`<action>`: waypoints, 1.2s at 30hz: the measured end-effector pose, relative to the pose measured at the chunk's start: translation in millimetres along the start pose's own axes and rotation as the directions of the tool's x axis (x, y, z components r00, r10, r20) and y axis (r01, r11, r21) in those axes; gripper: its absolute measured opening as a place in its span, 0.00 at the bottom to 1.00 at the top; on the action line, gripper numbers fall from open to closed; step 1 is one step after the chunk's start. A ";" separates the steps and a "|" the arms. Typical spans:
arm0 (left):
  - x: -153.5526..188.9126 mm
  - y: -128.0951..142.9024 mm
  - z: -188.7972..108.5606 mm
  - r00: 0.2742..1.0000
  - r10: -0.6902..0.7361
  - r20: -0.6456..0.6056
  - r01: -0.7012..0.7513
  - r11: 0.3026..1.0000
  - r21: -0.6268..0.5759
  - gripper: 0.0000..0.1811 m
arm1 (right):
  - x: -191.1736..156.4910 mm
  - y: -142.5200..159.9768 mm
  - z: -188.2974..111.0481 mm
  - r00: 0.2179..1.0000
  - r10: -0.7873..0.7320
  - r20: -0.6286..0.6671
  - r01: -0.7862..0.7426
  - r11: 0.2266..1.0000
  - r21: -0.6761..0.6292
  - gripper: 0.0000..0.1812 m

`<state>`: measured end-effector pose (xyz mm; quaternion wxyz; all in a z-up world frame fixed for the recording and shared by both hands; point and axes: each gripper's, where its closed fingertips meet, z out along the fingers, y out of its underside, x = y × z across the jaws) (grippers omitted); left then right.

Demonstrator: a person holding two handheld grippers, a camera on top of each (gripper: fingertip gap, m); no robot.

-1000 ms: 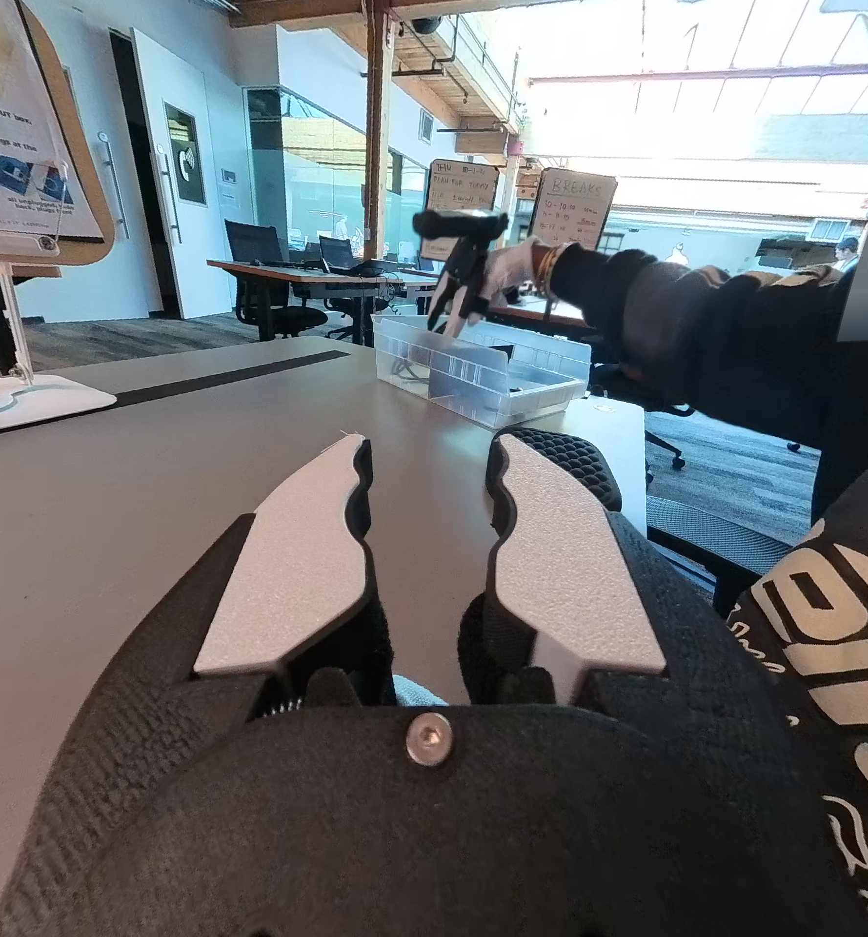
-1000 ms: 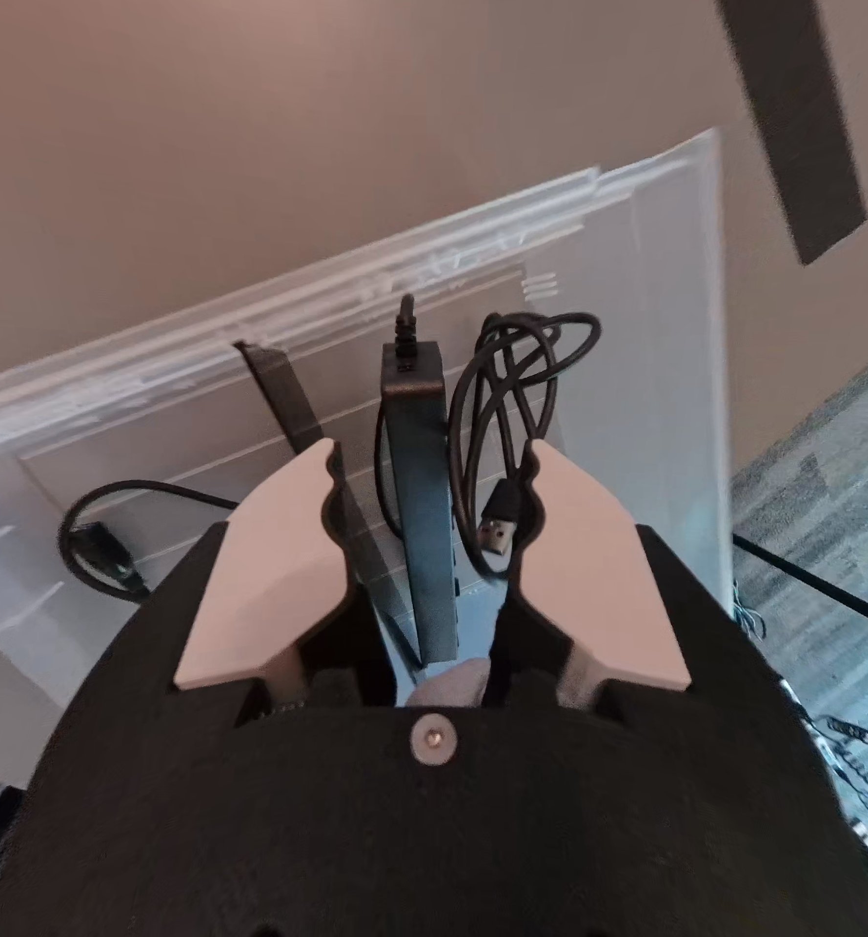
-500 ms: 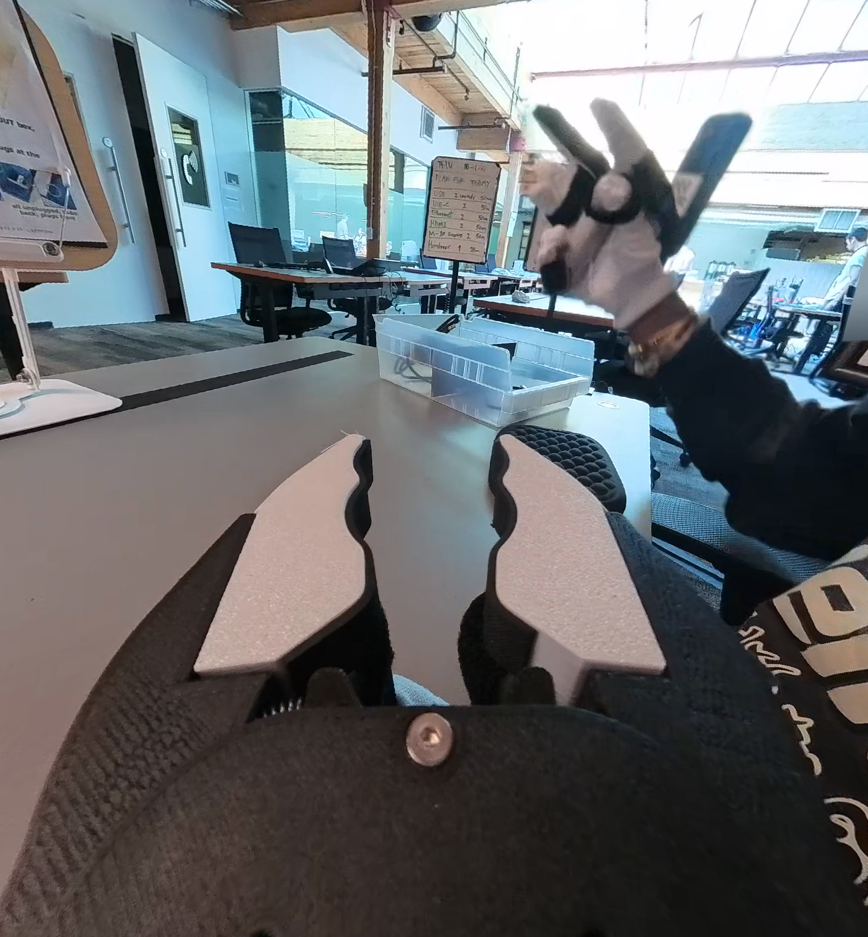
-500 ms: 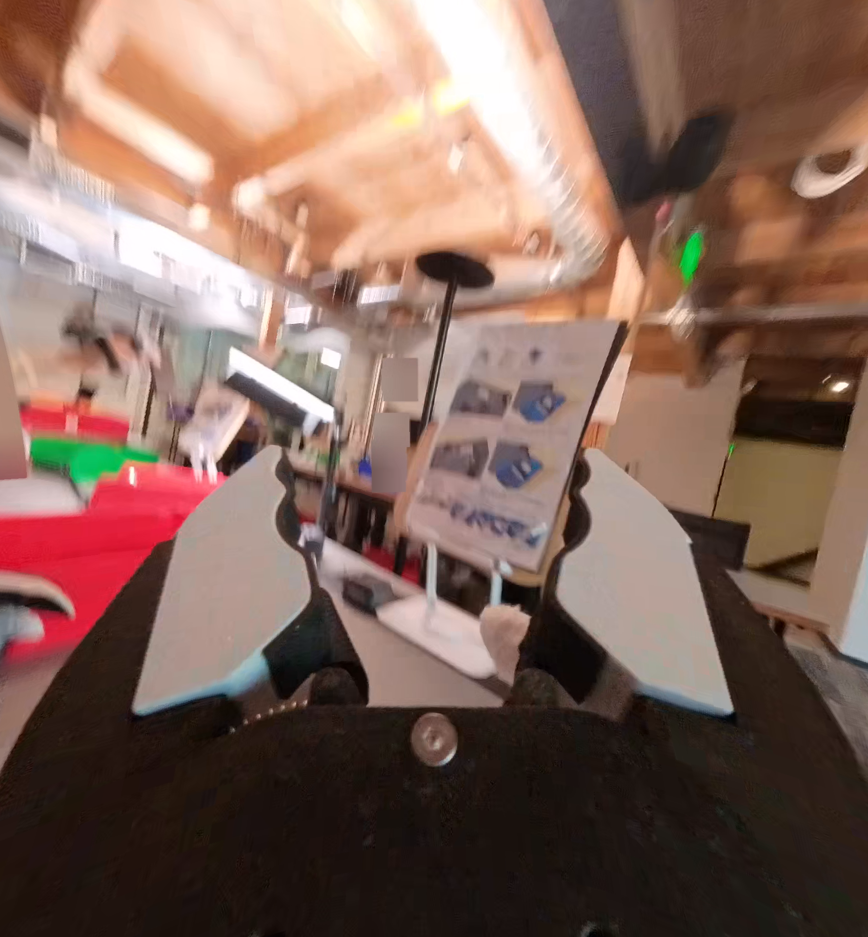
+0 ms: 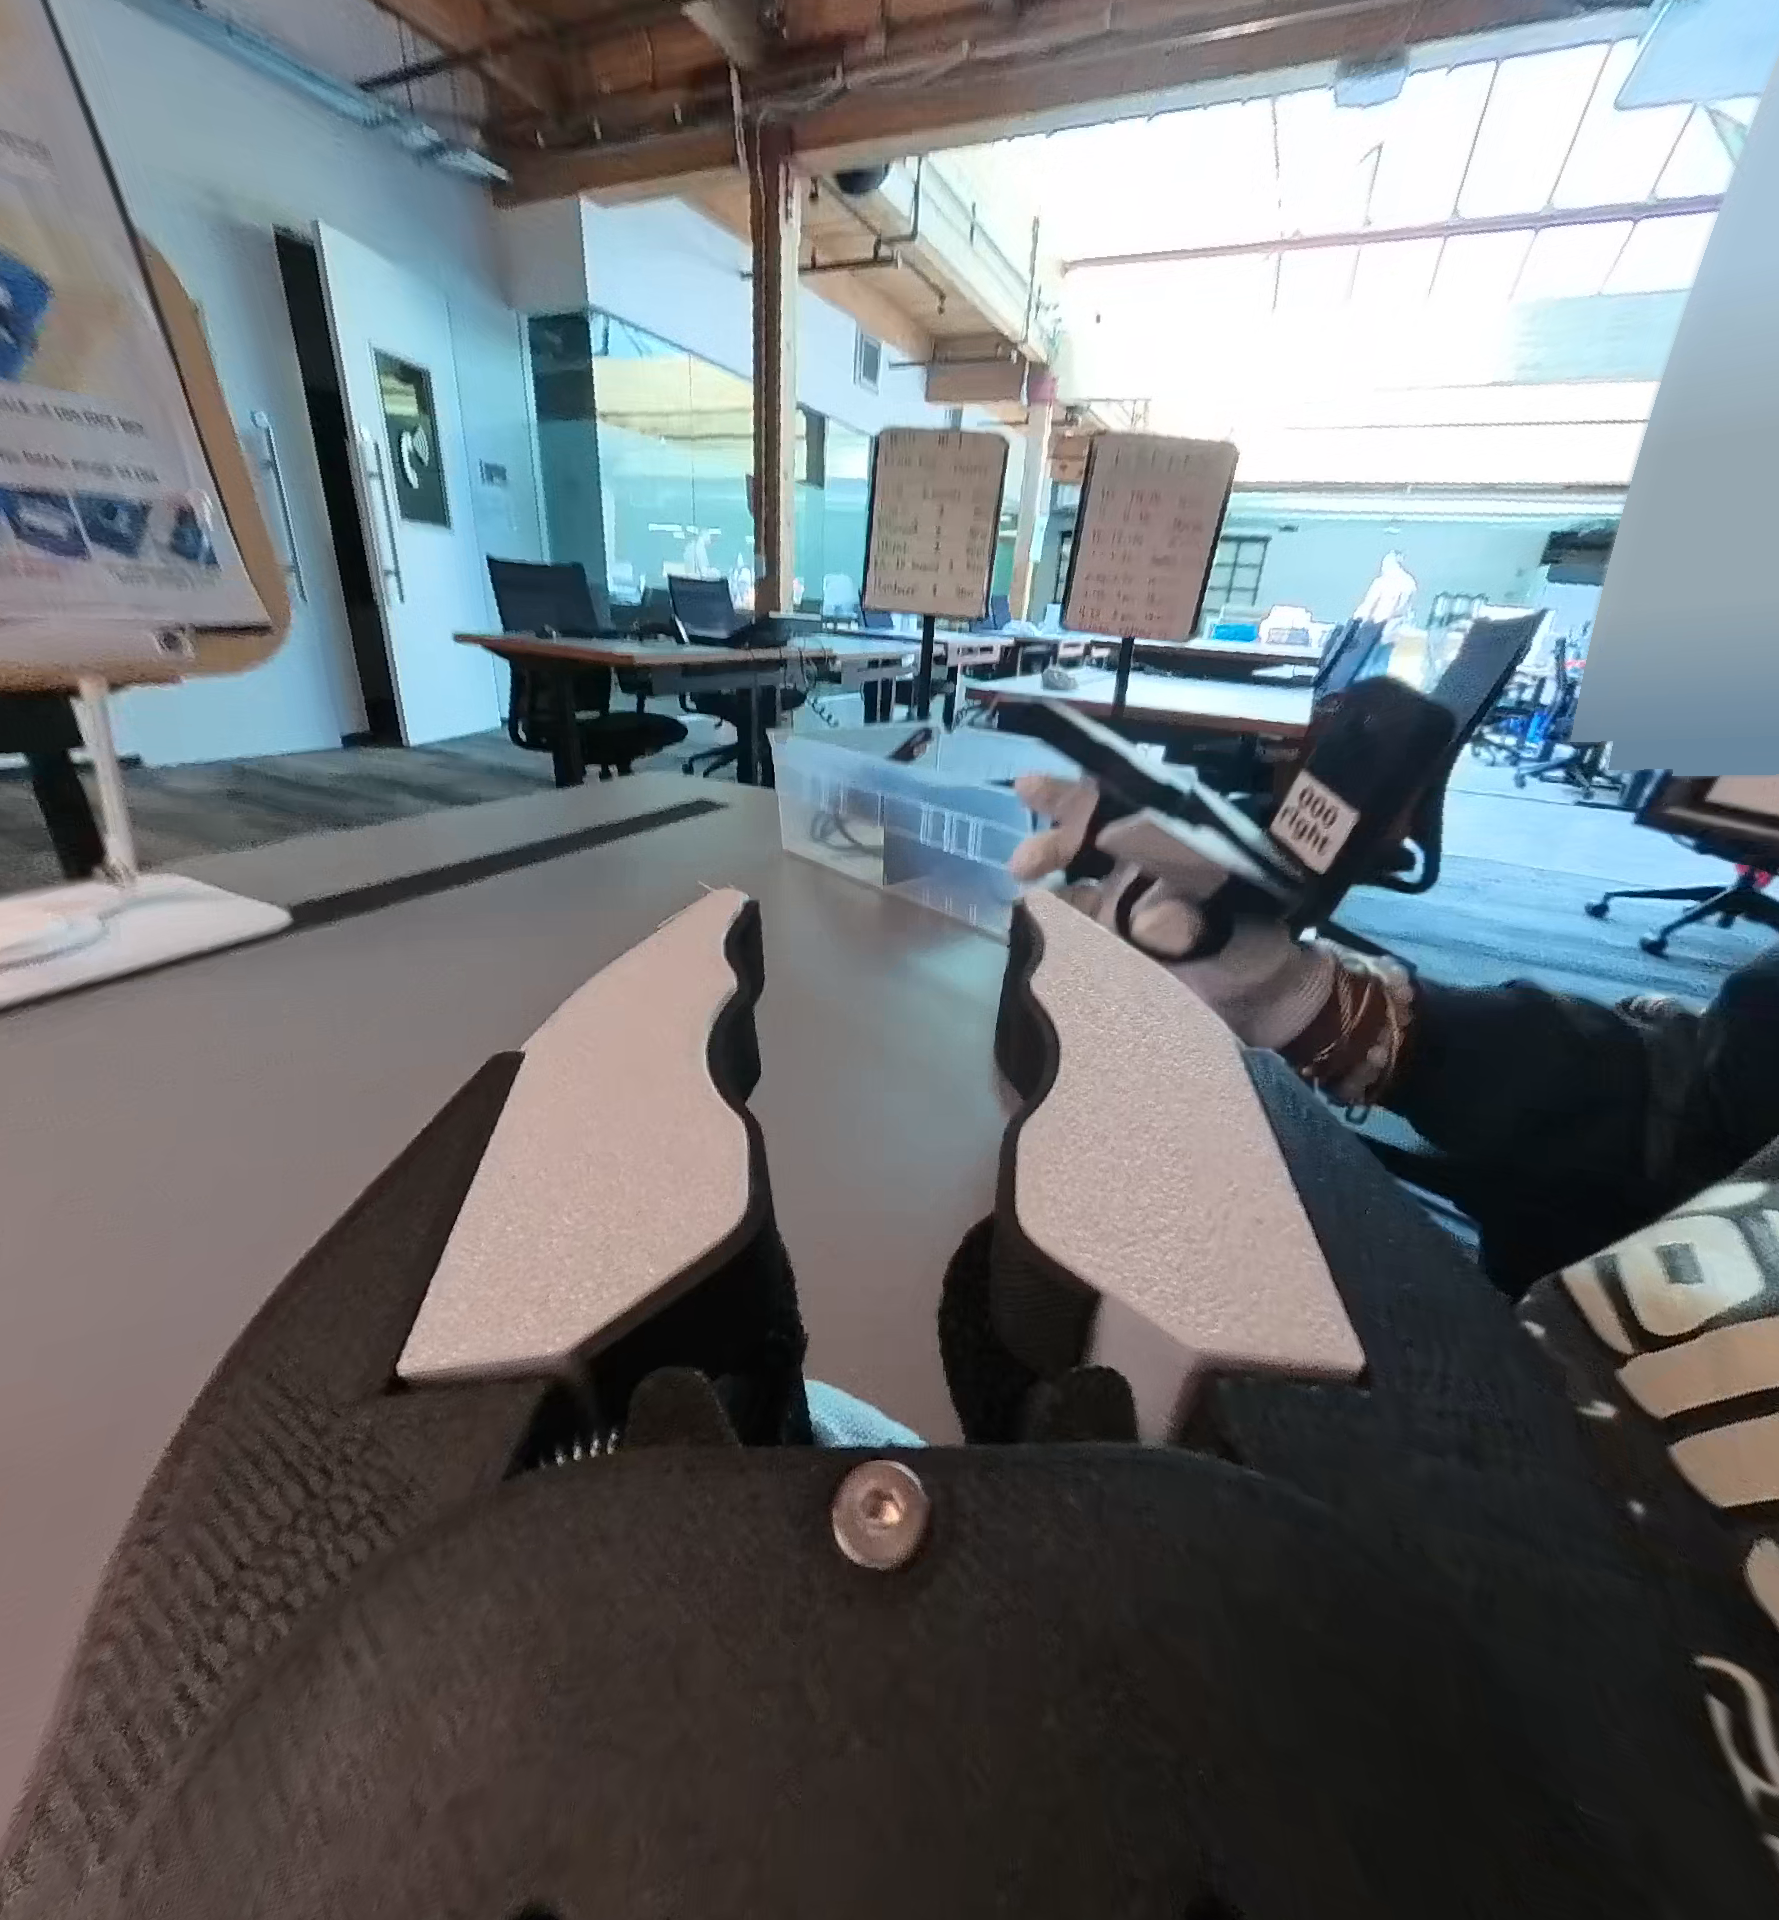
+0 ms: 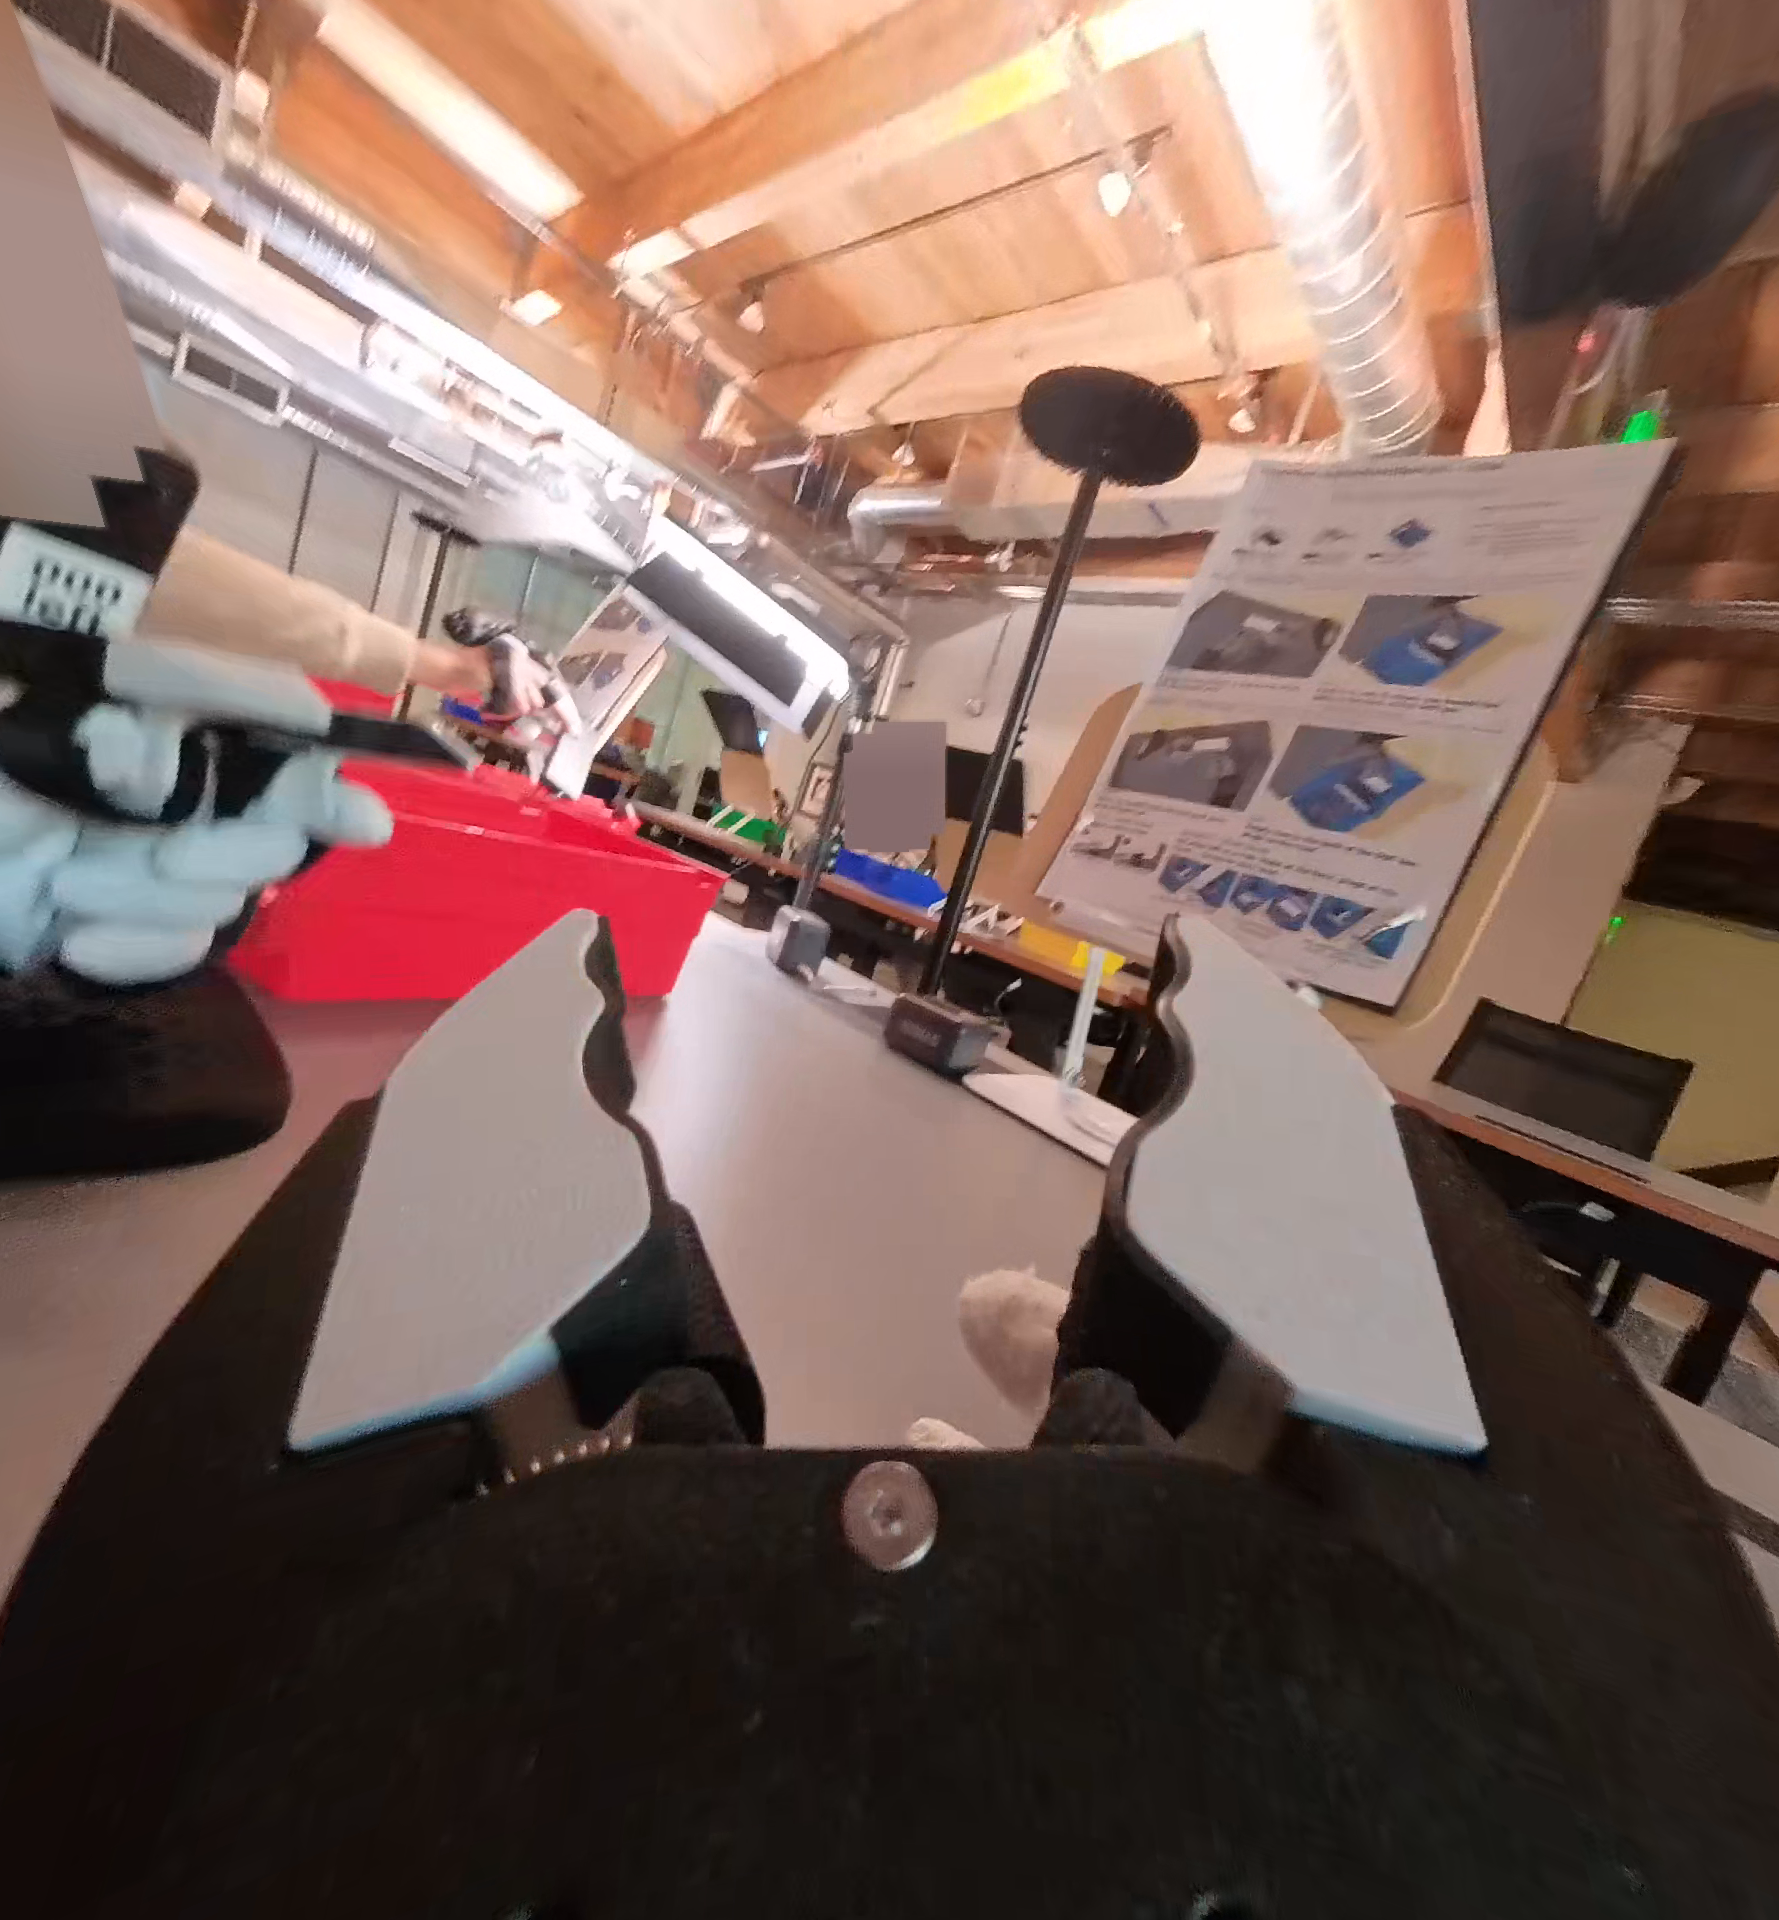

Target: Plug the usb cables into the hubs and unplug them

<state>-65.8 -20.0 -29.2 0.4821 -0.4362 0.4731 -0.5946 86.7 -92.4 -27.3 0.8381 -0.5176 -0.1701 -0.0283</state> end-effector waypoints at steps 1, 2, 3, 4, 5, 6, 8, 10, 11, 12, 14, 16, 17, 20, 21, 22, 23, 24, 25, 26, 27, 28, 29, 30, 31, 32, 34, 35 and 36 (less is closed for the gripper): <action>-1.6 -11.9 -7.4 1.000 0.008 0.011 -0.008 1.000 0.008 0.25 | -4.2 2.6 1.6 1.000 -0.017 0.016 0.018 1.000 -0.015 0.54; -7.0 -24.1 -16.8 0.999 0.023 0.041 -0.023 1.000 0.002 0.25 | -7.7 5.3 2.9 0.999 -0.041 0.028 0.042 0.999 -0.030 0.54; -16.0 -36.7 -28.0 0.995 0.047 0.086 -0.046 0.999 -0.014 0.25 | -11.3 7.5 4.1 0.997 -0.060 0.043 0.062 0.997 -0.043 0.55; -28.6 -48.7 -40.8 0.986 0.075 0.146 -0.069 0.997 -0.044 0.25 | -14.3 9.0 5.0 0.996 -0.075 0.057 0.078 0.996 -0.051 0.55; -44.3 -58.4 -54.6 0.972 0.100 0.212 -0.082 0.992 -0.091 0.25 | -16.1 10.2 5.5 0.994 -0.087 0.063 0.091 0.994 -0.057 0.56; -61.1 -64.5 -68.3 0.956 0.120 0.269 -0.081 0.985 -0.155 0.25 | -17.4 10.5 5.8 0.993 -0.093 0.069 0.097 0.993 -0.059 0.56; -103.2 -63.3 -96.4 0.908 0.175 0.380 -0.048 0.946 -0.321 0.25 | -17.5 10.4 5.7 0.993 -0.090 0.070 0.094 0.994 -0.058 0.56; -154.4 -43.0 -128.7 0.837 0.214 0.503 0.087 0.857 -0.508 0.27 | -15.6 10.1 5.4 0.995 -0.073 0.065 0.077 0.996 -0.055 0.56; -174.4 -27.7 -142.7 0.815 0.219 0.536 0.173 0.791 -0.587 0.28 | -14.4 9.6 5.2 0.996 -0.065 0.060 0.068 0.996 -0.052 0.56; -191.4 -12.5 -154.5 0.795 0.222 0.564 0.253 0.724 -0.641 0.28 | -13.4 9.3 5.1 0.997 -0.059 0.057 0.062 0.997 -0.050 0.56; -216.1 16.2 -170.1 0.770 0.243 0.590 0.363 0.594 -0.718 0.28 | -12.7 9.3 5.1 0.997 -0.051 0.056 0.053 0.997 -0.049 0.55; -231.7 39.6 -177.1 0.762 0.282 0.583 0.408 0.488 -0.771 0.28 | -13.4 9.7 5.4 0.997 -0.053 0.059 0.056 0.997 -0.050 0.55; -237.1 48.5 -177.3 0.763 0.290 0.578 0.421 0.455 -0.784 0.28 | -14.1 10.2 5.7 0.996 -0.057 0.062 0.060 0.997 -0.052 0.55; -252.3 65.4 -174.8 0.767 0.290 0.573 0.449 0.397 -0.801 0.28 | -17.4 11.3 6.3 0.994 -0.074 0.075 0.079 0.995 -0.059 0.55; -256.9 69.8 -174.5 0.770 0.278 0.574 0.462 0.377 -0.803 0.28 | -18.4 11.5 6.5 0.994 -0.080 0.080 0.085 0.995 -0.060 0.55; -260.2 74.3 -174.1 0.778 0.254 0.575 0.478 0.356 -0.803 0.28 | -19.4 11.8 6.6 0.993 -0.085 0.084 0.090 0.994 -0.061 0.55; -264.7 77.9 -174.6 0.780 0.236 0.579 0.493 0.336 -0.802 0.28 | -20.1 12.2 6.7 0.992 -0.088 0.087 0.094 0.994 -0.062 0.55; -270.1 80.4 -176.1 0.779 0.233 0.583 0.505 0.319 -0.802 0.28 | -20.9 12.3 6.8 0.992 -0.091 0.090 0.097 0.993 -0.063 0.55; -274.1 83.4 -177.4 0.780 0.226 0.584 0.514 0.302 -0.803 0.28 | -21.5 12.6 7.0 0.991 -0.094 0.093 0.100 0.993 -0.064 0.55; -275.5 87.7 -178.3 0.784 0.210 0.584 0.524 0.280 -0.804 0.28 | -22.0 12.8 7.1 0.991 -0.096 0.095 0.103 0.993 -0.065 0.54; -275.5 93.3 -179.6 0.790 0.197 0.581 0.532 0.252 -0.809 0.28 | -22.4 13.0 7.3 0.990 -0.099 0.097 0.105 0.992 -0.066 0.54; -275.4 99.2 -181.9 0.795 0.196 0.574 0.534 0.222 -0.816 0.27 | -22.8 13.3 7.4 0.990 -0.101 0.099 0.108 0.992 -0.067 0.54; -275.3 101.5 -180.5 0.802 0.190 0.567 0.527 0.222 -0.820 0.23 | -23.2 13.6 7.5 0.990 -0.102 0.100 0.110 0.992 -0.069 0.54; -278.8 100.4 -183.9 0.793 0.227 0.565 0.524 0.220 -0.823 0.19 | -23.4 13.7 7.7 0.989 -0.104 0.101 0.111 0.991 -0.069 0.54; -279.4 99.3 -185.9 0.796 0.257 0.547 0.507 0.211 -0.836 0.18 | -23.4 13.6 7.8 0.989 -0.105 0.101 0.112 0.991 -0.069 0.54; -279.0 98.1 -188.8 0.800 0.296 0.522 0.486 0.191 -0.853 0.18 | -23.5 13.7 7.7 0.989 -0.105 0.101 0.112 0.991 -0.069 0.54; -279.9 91.4 -196.5 0.785 0.405 0.469 0.450 0.149 -0.881 0.18 | -23.6 13.7 7.8 0.989 -0.105 0.101 0.113 0.991 -0.069 0.54; -281.8 83.3 -196.9 0.763 0.460 0.453 0.429 0.163 -0.888 0.18 | -23.9 13.7 7.9 0.989 -0.106 0.102 0.113 0.991 -0.069 0.54; -282.5 72.5 -194.5 0.741 0.501 0.448 0.405 0.199 -0.892 0.18 | -23.9 13.8 8.0 0.989 -0.106 0.102 0.114 0.991 -0.069 0.54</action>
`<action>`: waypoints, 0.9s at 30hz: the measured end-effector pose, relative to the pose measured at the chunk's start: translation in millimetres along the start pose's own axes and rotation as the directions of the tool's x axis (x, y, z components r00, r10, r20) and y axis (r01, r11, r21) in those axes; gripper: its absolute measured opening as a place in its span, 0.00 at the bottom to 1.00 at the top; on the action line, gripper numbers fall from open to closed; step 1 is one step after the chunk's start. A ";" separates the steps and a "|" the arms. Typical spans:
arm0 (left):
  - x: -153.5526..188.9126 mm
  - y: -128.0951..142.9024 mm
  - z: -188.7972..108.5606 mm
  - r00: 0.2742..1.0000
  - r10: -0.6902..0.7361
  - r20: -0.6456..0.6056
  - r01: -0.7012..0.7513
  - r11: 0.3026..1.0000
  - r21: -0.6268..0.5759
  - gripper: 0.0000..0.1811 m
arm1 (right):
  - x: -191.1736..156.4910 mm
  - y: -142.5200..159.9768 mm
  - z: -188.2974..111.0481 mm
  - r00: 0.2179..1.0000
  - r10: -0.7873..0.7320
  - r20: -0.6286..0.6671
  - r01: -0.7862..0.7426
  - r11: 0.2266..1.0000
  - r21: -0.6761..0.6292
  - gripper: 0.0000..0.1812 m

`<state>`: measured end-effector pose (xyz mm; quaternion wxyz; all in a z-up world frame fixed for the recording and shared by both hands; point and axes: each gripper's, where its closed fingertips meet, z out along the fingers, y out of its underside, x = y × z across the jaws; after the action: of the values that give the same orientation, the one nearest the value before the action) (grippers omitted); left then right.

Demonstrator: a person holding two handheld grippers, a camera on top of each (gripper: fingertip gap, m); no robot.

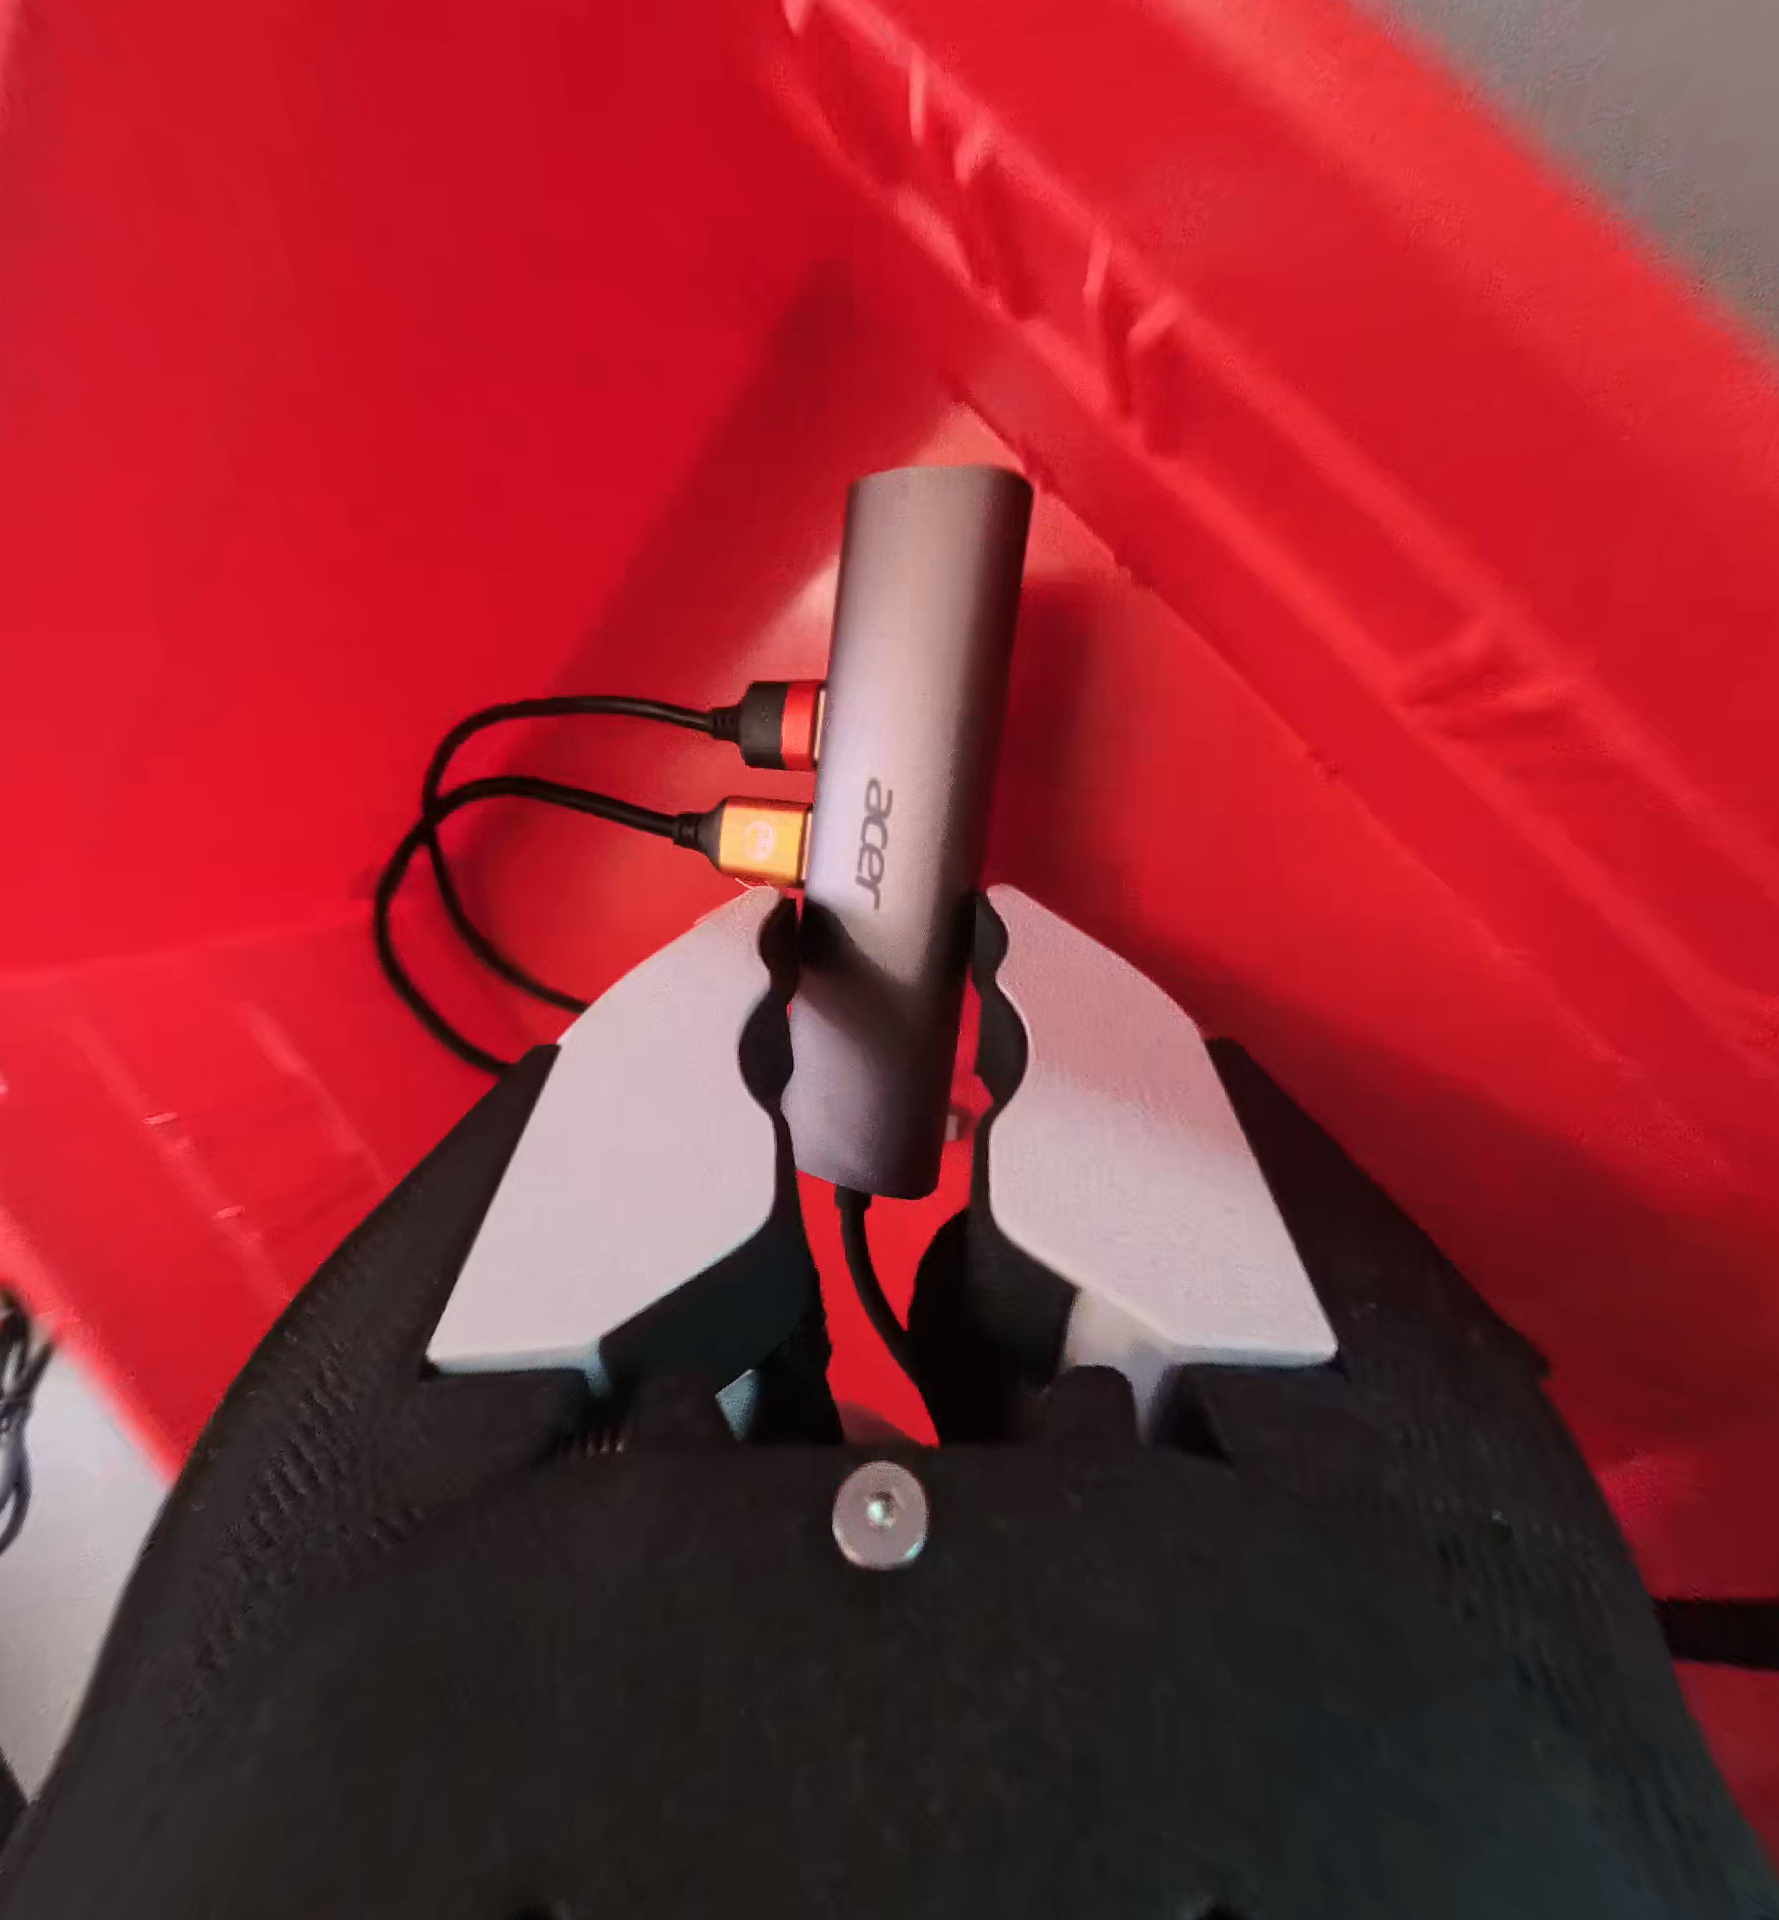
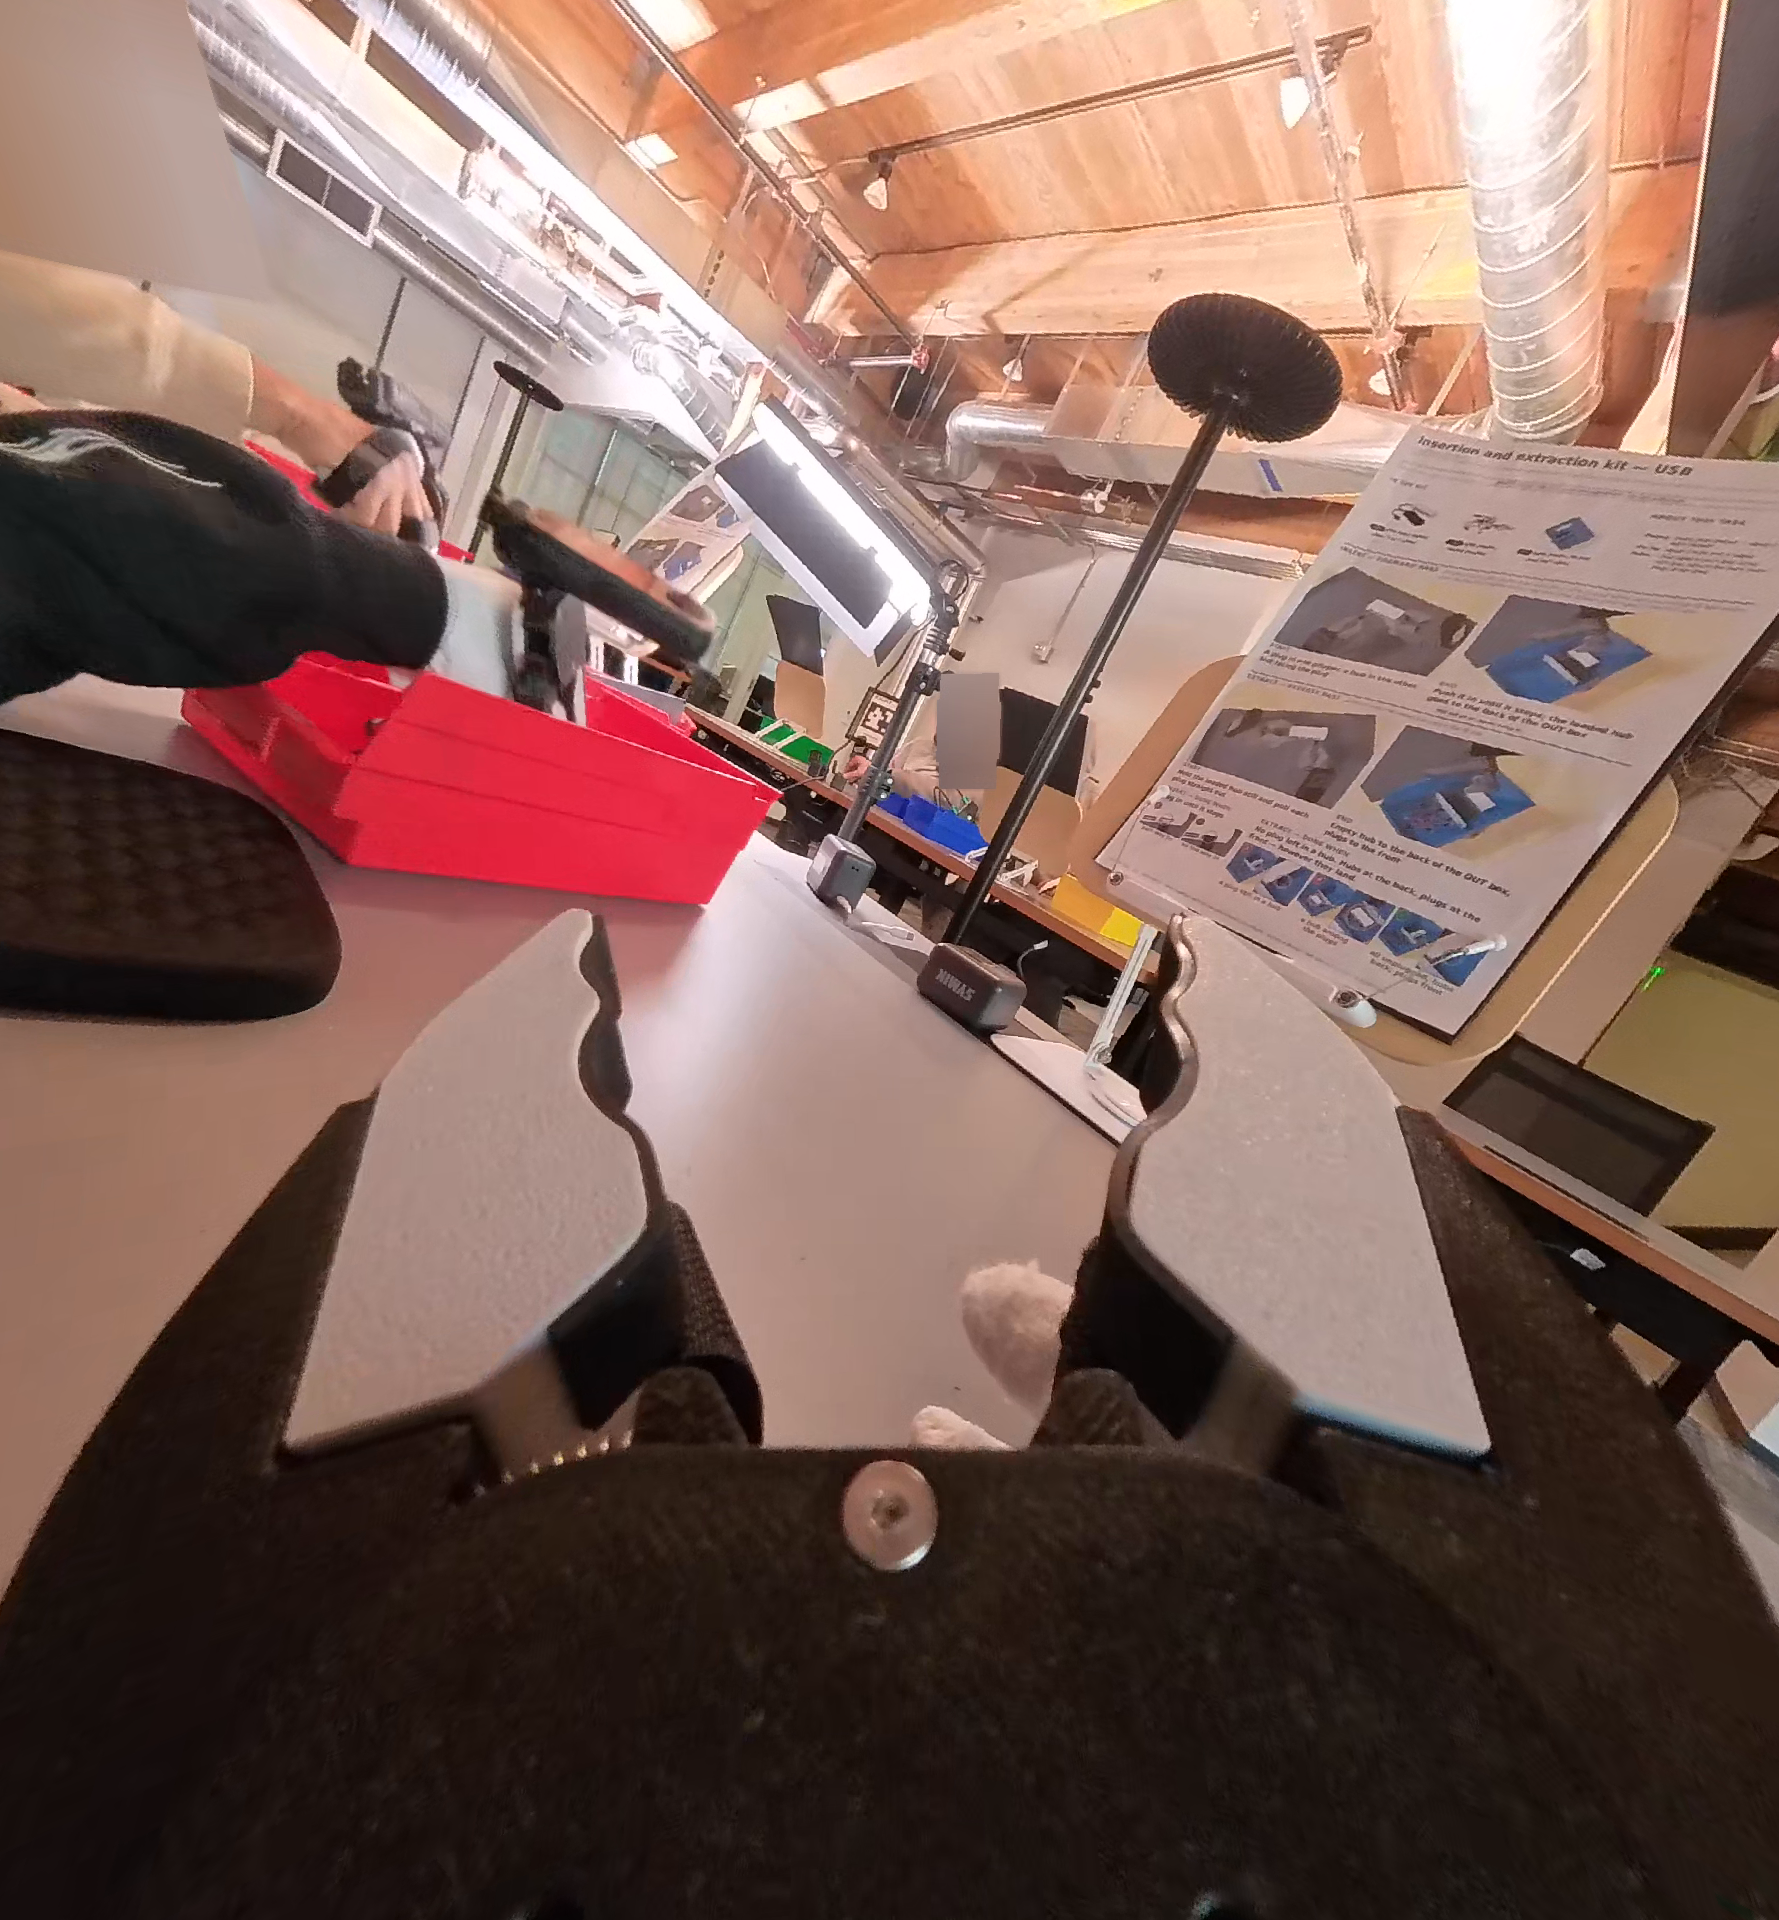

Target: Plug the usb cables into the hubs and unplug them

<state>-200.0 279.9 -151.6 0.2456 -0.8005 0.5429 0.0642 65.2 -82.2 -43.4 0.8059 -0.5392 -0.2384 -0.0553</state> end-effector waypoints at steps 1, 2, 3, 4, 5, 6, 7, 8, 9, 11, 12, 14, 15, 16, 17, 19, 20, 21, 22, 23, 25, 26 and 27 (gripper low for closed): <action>-6.0 -5.4 -11.6 0.999 -0.009 0.046 0.006 0.999 0.053 0.17 | 0.0 0.0 0.1 1.000 -0.001 0.000 0.001 1.000 0.000 0.54; -13.0 -11.1 -25.9 0.995 -0.023 0.093 0.012 0.993 0.115 0.17 | -0.2 0.0 0.2 1.000 -0.002 0.000 0.002 1.000 0.000 0.54; -19.2 -16.7 -42.0 0.990 -0.038 0.132 0.014 0.983 0.181 0.17 | -0.2 0.0 0.2 1.000 -0.002 0.000 0.002 1.000 0.000 0.54; -25.3 -22.3 -59.7 0.984 -0.058 0.169 0.014 0.968 0.252 0.17 | -0.2 0.0 0.2 1.000 -0.002 0.000 0.002 1.000 0.000 0.54; -31.1 -28.1 -78.9 0.975 -0.081 0.208 0.009 0.945 0.328 0.17 | -0.3 0.1 0.3 1.000 -0.003 0.000 0.003 1.000 -0.001 0.54; -35.0 -33.4 -99.1 0.966 -0.107 0.233 0.003 0.914 0.405 0.17 | -0.4 0.0 0.3 1.000 -0.004 0.000 0.004 1.000 -0.001 0.54; -36.9 -38.6 -120.4 0.960 -0.134 0.246 -0.002 0.875 0.483 0.17 | -0.4 0.1 0.3 1.000 -0.004 0.000 0.004 1.000 -0.001 0.54; -38.3 -44.1 -143.4 0.953 -0.166 0.254 -0.007 0.825 0.565 0.17 | -0.6 0.2 0.5 1.000 -0.005 0.000 0.005 1.000 -0.002 0.54; -38.7 -49.0 -167.0 0.947 -0.194 0.257 -0.018 0.767 0.641 0.17 | -0.7 0.4 0.6 1.000 -0.006 0.001 0.006 1.000 -0.003 0.54; -36.6 -57.5 -214.4 0.938 -0.248 0.241 -0.032 0.633 0.774 0.17 | -1.1 0.5 0.7 1.000 -0.010 0.001 0.010 1.000 -0.004 0.54; -33.1 -61.4 -236.4 0.940 -0.264 0.217 -0.033 0.563 0.826 0.17 | -1.3 0.5 0.7 1.000 -0.011 0.002 0.011 1.000 -0.005 0.54; -22.8 -67.9 -274.6 0.946 -0.269 0.181 -0.046 0.443 0.896 0.17 | -1.8 0.6 0.9 1.000 -0.013 0.004 0.013 1.000 -0.006 0.54; -14.9 -71.5 -290.4 0.952 -0.258 0.162 -0.050 0.392 0.919 0.17 | -1.7 0.5 0.8 1.000 -0.013 0.004 0.013 1.000 -0.005 0.54; -5.0 -75.6 -305.8 0.960 -0.239 0.143 -0.057 0.333 0.941 0.17 | -1.6 0.4 0.7 1.000 -0.011 0.003 0.011 1.000 -0.004 0.54; 7.7 -79.9 -320.3 0.972 -0.205 0.113 -0.055 0.271 0.961 0.17 | -1.3 0.4 0.5 1.000 -0.009 0.003 0.009 1.000 -0.004 0.54; 37.2 -88.1 -345.2 0.993 -0.111 0.043 -0.026 0.154 0.988 0.17 | -1.0 0.2 0.3 1.000 -0.007 0.002 0.007 1.000 -0.002 0.53; 55.1 -92.2 -354.7 0.999 -0.042 -0.008 0.012 0.101 0.995 0.17 | -1.1 0.1 0.4 1.000 -0.007 0.003 0.007 1.000 -0.002 0.53; 74.6 -96.2 -362.3 0.997 0.040 -0.070 0.068 0.050 0.996 0.17 | -1.4 0.1 0.3 1.000 -0.008 0.004 0.008 1.000 -0.002 0.53; 95.6 -99.6 -366.7 0.982 0.132 -0.135 0.134 0.014 0.991 0.17 | -1.7 0.2 0.4 1.000 -0.009 0.006 0.009 1.000 -0.003 0.53; 117.7 -102.6 -367.2 0.954 0.228 -0.195 0.200 0.000 0.980 0.17 | -2.1 0.4 0.5 1.000 -0.010 0.008 0.010 1.000 -0.004 0.53; 159.5 -106.0 -361.0 0.871 0.387 -0.302 0.326 0.004 0.945 0.17 | -2.7 0.3 0.4 1.000 -0.014 0.010 0.014 1.000 -0.003 0.52; 179.6 -106.7 -354.6 0.820 0.455 -0.347 0.377 0.027 0.926 0.17 | -3.1 0.2 0.2 1.000 -0.015 0.012 0.015 1.000 -0.003 0.52; 196.3 -107.7 -346.7 0.775 0.495 -0.393 0.423 0.056 0.904 0.17 | -3.4 0.1 0.2 1.000 -0.016 0.014 0.016 1.000 -0.003 0.52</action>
<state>-80.9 -13.8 112.8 0.5246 -0.3542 0.4987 -0.5921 62.2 -82.5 -44.9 0.8030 -0.5387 -0.2481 -0.0585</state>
